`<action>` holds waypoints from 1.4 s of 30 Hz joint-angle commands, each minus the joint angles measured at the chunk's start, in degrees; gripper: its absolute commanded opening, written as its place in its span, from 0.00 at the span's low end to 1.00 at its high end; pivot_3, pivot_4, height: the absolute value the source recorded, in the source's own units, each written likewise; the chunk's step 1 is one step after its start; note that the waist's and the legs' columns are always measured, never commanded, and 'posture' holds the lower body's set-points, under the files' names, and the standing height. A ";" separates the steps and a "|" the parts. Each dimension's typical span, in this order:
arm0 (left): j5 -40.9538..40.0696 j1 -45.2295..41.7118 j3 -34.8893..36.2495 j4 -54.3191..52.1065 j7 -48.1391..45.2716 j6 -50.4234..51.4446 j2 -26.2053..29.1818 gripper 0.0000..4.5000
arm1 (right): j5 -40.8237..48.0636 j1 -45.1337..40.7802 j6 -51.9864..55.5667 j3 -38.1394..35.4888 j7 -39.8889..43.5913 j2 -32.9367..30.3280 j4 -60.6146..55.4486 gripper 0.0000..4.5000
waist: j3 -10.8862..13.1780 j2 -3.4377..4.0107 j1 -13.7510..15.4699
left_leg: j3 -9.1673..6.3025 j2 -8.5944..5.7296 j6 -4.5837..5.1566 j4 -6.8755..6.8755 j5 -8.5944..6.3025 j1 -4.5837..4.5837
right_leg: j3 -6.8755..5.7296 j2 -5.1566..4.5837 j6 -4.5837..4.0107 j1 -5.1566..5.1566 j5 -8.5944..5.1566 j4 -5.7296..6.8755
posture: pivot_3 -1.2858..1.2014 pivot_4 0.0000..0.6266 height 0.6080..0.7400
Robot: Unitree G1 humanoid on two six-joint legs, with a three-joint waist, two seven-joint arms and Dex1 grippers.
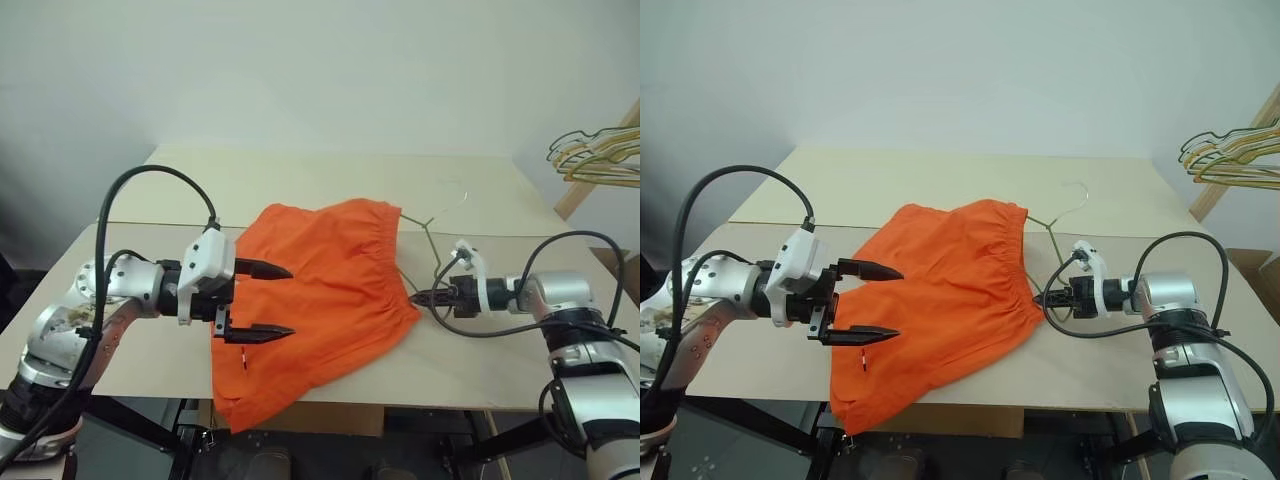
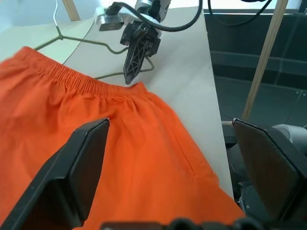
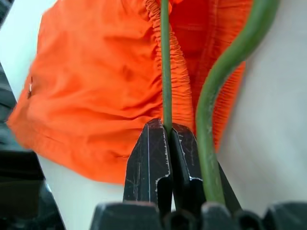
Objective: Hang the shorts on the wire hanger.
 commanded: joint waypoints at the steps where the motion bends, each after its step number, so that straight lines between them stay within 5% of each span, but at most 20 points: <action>1: 1.65 -4.02 -0.03 2.95 -1.74 -2.70 0.30 0.99 | -3.82 1.50 -4.30 2.90 -2.24 -4.20 -14.06 0.00 | -0.01 0.01 0.06 | 0.01 0.00 0.00 0.01 0.00 0.01 | 0.00 0.00 0.00 0.00 0.00 0.00 | 0.58 0.00 1.00; 11: 10.97 -26.72 -5.56 26.84 -10.40 -14.72 -4.36 0.99 | -11.56 3.45 -10.43 9.52 -5.44 -11.58 -40.98 0.00 | -0.01 0.00 -1.09 | 0.08 0.00 0.00 0.05 0.00 -0.01 | -0.01 0.04 0.00 -0.01 0.00 -0.03 | 0.55 0.00 1.00; 18: 19.24 -38.75 -12.16 45.77 -21.20 -26.75 -8.95 0.99 | -13.28 2.78 -9.39 11.35 -6.82 -11.86 -46.96 0.00 | -0.01 0.00 -2.44 | 0.16 -0.01 0.00 0.17 0.00 -0.04 | 0.02 0.04 0.00 0.02 0.00 -0.04 | 0.53 0.00 1.00; 25: 14.46 -43.38 -27.19 51.24 -23.32 -32.71 -4.61 0.99 | -13.70 2.36 -7.43 12.24 -6.54 -12.70 -47.52 0.00 | -0.01 0.00 -4.46 | 0.20 0.03 0.06 0.22 -0.03 -0.13 | 0.08 0.02 0.02 -0.07 -0.01 -0.06 | 0.52 0.00 1.00; 33: 25.64 -43.04 -28.22 57.48 -22.45 -41.40 -9.12 0.99 | -12.95 1.62 -5.62 12.05 -6.20 -12.42 -48.66 0.00 | -0.01 0.00 -5.75 | 0.23 0.07 0.07 0.24 -0.03 -0.12 | 0.10 0.04 0.02 -0.11 -0.01 0.02 | 0.52 0.00 1.00; 38: 29.09 -41.64 -26.76 56.90 -19.73 -41.29 -10.87 0.80 | -12.75 0.91 -4.94 12.20 -6.03 -12.18 -48.84 0.00 | -0.01 0.00 -5.78 | 0.26 0.07 0.07 0.26 -0.03 -0.23 | 0.12 0.03 0.02 -0.22 -0.01 0.00 | 0.52 0.00 1.00; 42: 30.60 -40.79 -25.44 56.43 -19.23 -41.44 -11.25 0.55 | -12.78 0.55 -4.81 12.39 -6.01 -12.14 -48.59 0.00 | -0.01 0.00 -5.78 | 0.25 0.07 0.07 0.31 -0.03 -0.35 | 0.14 0.03 0.02 -0.37 -0.01 0.07 | 0.52 0.00 1.00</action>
